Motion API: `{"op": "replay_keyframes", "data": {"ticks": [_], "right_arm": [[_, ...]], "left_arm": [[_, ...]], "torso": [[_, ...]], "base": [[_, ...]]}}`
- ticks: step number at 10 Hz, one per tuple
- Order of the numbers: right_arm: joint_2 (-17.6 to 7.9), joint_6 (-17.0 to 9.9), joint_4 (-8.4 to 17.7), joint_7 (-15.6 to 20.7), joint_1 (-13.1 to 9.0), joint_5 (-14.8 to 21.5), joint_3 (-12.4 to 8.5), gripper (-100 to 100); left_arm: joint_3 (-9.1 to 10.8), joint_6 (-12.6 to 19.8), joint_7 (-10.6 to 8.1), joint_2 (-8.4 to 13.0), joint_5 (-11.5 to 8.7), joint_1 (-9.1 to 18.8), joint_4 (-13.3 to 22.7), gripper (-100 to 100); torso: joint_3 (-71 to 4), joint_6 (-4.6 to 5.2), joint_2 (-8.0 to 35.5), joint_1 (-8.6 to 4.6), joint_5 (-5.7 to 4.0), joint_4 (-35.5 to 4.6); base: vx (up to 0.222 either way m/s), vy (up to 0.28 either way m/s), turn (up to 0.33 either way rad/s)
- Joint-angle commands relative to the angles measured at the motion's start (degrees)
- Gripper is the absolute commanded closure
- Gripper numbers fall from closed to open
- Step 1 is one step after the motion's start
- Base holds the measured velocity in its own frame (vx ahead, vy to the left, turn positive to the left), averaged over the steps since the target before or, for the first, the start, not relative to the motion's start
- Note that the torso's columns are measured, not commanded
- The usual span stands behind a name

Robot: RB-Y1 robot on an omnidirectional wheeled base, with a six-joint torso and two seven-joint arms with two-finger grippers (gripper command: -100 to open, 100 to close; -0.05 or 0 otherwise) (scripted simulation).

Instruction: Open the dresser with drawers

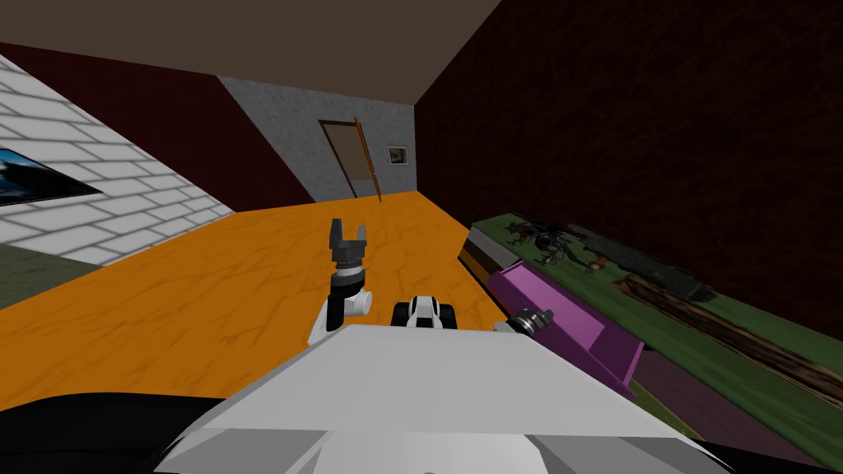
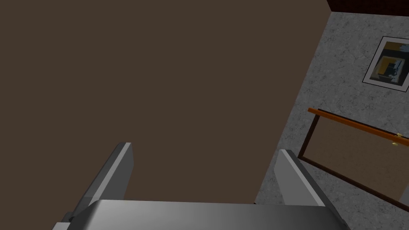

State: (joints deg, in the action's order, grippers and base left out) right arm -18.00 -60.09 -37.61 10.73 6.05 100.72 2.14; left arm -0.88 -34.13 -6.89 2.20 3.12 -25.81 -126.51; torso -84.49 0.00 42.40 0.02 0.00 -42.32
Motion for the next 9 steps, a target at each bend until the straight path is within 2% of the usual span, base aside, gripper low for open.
{"op": "replay_keyframes", "data": {"ticks": [1, 4, 5, 6, 9], "right_arm": [[-3.1, 3.4, -0.1, 1.3, -1.7, -2.3, -0.5, -100], [-6.7, 7.3, -1.1, 3.2, -3.1, -5.2, -1.1, -100], [-5.5, 6.9, -2.6, 4.4, -1.9, -5.1, -1.3, -100], [-5.5, 7.3, -2.6, 4.6, -1.9, -5.3, -1.3, 0], [-5.2, 7.6, -2.4, 4.6, -1.7, -5.3, -1.2, 0]], "left_arm": [[0.0, 0.0, 0.0, 0.0, 0.0, 0.0, 0.0, 0], [0.0, 0.0, 0.0, 0.0, 0.0, 0.0, 0.0, 0], [0.0, 0.0, 0.0, 0.0, 0.0, 0.0, 0.0, 0], [0.0, 0.0, 0.0, 0.0, 0.0, 0.0, 0.0, 0], [0.01, 0.0, 0.0, 0.0, 0.0, 0.0, 0.0, 0]], "torso": [[0.0, 0.0, 0.0, 0.0, 0.01, 0.0], [-0.1, -0.08, 0.0, 0.26, 0.28, -0.1], [-0.1, -0.07, 0.0, 0.46, 0.43, -0.2], [-0.1, -0.01, 0.0, 0.36, 0.39, -0.1], [-0.1, 0.01, 0.0, 0.16, 0.2, 0.0]], "base": [[-0.061, 0.086, -0.001], [-0.058, 0.095, -0.007], [-0.026, 0.042, -0.001], [-0.004, 0.007, 0.002], [0.0, 0.0, 0.0]]}}
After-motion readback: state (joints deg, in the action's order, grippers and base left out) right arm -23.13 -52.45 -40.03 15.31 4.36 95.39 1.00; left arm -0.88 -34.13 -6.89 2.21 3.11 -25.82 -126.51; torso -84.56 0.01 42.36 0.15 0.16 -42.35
